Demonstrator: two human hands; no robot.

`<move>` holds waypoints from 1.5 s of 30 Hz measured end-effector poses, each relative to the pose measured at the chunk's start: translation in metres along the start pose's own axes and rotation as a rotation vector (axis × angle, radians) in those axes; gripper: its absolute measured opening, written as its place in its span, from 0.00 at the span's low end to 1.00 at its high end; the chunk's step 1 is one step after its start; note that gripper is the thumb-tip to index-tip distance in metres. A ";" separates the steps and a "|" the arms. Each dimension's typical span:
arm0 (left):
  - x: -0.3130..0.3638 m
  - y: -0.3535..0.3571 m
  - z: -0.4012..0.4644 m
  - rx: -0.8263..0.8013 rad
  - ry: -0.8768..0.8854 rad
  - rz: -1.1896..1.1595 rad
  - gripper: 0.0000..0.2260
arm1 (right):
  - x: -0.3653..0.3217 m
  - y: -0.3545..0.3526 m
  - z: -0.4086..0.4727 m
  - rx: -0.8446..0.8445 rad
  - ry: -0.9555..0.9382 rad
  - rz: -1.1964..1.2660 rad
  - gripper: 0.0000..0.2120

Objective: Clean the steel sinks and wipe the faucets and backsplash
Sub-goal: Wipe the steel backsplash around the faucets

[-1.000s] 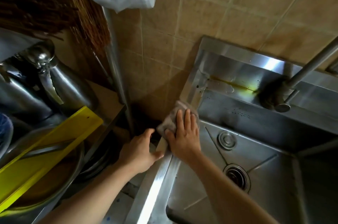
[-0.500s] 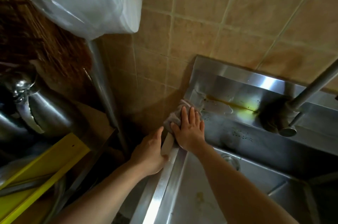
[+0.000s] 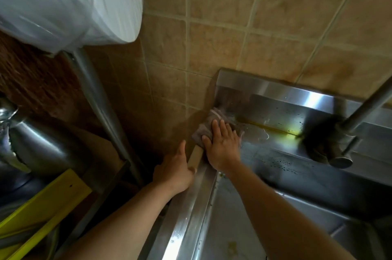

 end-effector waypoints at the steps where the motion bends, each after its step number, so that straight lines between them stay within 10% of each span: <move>1: 0.001 -0.001 0.001 -0.009 -0.006 0.011 0.38 | -0.001 -0.001 -0.010 0.035 -0.001 0.072 0.28; 10: 0.032 -0.016 0.014 -0.090 0.090 0.035 0.37 | 0.016 -0.047 -0.007 0.384 0.222 0.599 0.18; 14: 0.041 -0.020 0.031 -0.056 0.172 -0.005 0.35 | 0.007 -0.072 0.012 0.768 -0.024 0.434 0.19; 21: 0.056 -0.015 0.057 -0.042 0.258 0.028 0.35 | 0.016 -0.036 0.064 0.402 -0.340 -0.297 0.20; 45: 0.090 0.010 0.065 0.027 0.337 0.331 0.31 | 0.151 -0.089 -0.031 0.208 0.345 -0.560 0.15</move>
Point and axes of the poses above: each hand's wrist, its own z-axis towards the middle knuckle, its own y-axis out of the palm, x = y × z, the point moved 5 cm from there along z, towards the middle knuckle, and after that the axes turned 8 degrees about x, right-handed, at the moved point
